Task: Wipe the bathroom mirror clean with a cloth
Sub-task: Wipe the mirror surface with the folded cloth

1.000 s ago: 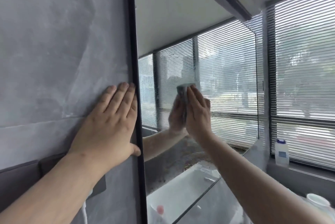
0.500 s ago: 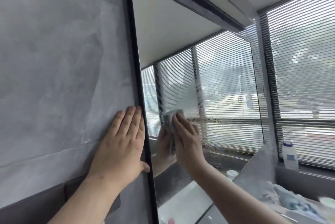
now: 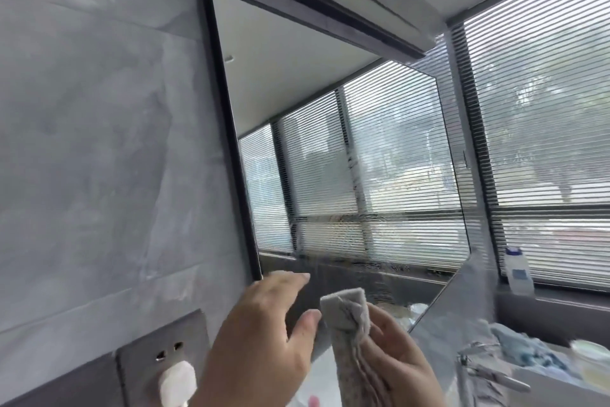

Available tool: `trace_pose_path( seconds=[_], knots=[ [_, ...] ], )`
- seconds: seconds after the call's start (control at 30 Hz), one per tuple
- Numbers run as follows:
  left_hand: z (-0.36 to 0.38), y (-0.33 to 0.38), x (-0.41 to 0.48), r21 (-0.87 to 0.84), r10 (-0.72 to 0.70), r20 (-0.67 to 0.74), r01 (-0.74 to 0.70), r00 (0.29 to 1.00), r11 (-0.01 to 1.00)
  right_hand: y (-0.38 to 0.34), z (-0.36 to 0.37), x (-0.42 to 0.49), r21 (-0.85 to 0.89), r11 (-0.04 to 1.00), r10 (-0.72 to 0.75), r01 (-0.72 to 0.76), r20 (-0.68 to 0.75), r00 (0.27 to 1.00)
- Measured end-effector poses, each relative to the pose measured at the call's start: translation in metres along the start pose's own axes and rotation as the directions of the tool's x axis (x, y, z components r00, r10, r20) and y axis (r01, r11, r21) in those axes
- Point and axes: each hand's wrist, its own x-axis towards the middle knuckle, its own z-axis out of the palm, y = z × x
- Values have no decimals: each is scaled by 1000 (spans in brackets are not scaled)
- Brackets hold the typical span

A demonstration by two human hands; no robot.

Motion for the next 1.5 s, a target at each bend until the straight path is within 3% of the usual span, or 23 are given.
trace_pose_path(
  seconds=[0.07,0.17,0.23,0.33,0.43,0.57,0.67,0.73,0.8,0.87,0.93,1.0,1.07,1.17,1.3,1.43,1.5],
  knots=[
    [7,17,-9,-192,-230,210,271,950,943,-12,11,-8,82,996,19,-19,8,1000],
    [8,30,-12,-398,-324,328,441,887,804,-16,18,-14,89,996,6,-7,2,1000],
    [6,32,-12,-416,-384,300,481,874,772,-14,17,-20,30,1000,3,-1,-57,998],
    [7,35,-12,-359,-434,197,476,879,802,-10,11,-26,-46,999,23,-29,-124,992],
    [8,45,-7,-312,-424,177,460,888,831,-9,10,-20,-135,991,-23,15,-57,998],
    [-6,48,11,-234,-391,174,424,904,875,-18,10,12,-335,940,-122,69,-141,982],
    [-34,31,37,14,-287,-23,287,958,958,-16,1,61,-615,783,-303,100,-236,923],
    [-54,16,56,234,-95,-204,143,974,962,-10,-4,96,-740,667,-376,88,-232,897],
    [-70,-2,79,474,126,-276,20,953,880,2,-7,124,-842,538,-422,46,-221,879],
    [-82,-24,100,643,243,-267,-16,933,766,16,-8,141,-921,388,-495,45,-167,853],
    [-90,-39,114,746,264,-204,-25,943,665,31,-14,149,-980,152,-612,126,6,791],
    [-89,-48,115,820,238,-117,-41,964,572,43,-27,160,-954,-134,-694,269,284,662],
    [-85,-51,113,860,233,-55,-73,971,504,45,-35,168,-887,-290,-682,361,455,572],
    [-81,-52,113,878,258,-52,-79,965,472,47,-35,172,-786,-352,-616,508,603,506],
    [-78,-58,113,890,293,-64,-78,954,449,41,-15,177,-660,-183,-499,729,701,510],
    [-75,-59,113,906,305,-81,-58,949,418,23,-8,188,-697,-248,-397,673,707,586],
    [-74,-59,114,918,305,-73,-56,950,392,11,-20,210,-755,-268,-422,598,650,632]
  ],
)
